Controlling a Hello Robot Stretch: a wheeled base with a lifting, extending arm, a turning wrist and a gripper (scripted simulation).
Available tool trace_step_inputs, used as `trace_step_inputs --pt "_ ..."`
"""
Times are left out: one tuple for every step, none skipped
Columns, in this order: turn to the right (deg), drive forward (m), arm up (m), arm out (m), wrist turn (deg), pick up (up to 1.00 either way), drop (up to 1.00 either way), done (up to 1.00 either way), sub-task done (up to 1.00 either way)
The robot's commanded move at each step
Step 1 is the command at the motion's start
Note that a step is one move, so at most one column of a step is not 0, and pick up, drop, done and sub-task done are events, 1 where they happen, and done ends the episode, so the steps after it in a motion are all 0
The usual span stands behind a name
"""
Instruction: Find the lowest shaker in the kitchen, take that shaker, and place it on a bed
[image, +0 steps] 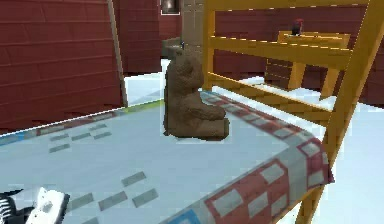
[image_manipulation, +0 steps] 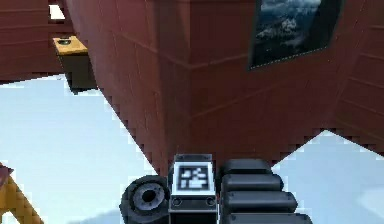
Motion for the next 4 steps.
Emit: trace_step_inputs --pt "12.0 0.0 0.0 0.0 0.0 0.0 0.0 0.0 0.0" --pt "-45.0 0.0 0.0 0.0 0.0 0.0 0.0 0.0 0.0" --pt "-45.0 0.0 0.0 0.0 0.0 0.0 0.0 0.0 0.0" --pt "-9.0 0.0 0.0 0.0 0.0 0.0 0.0 0.0 0.0"
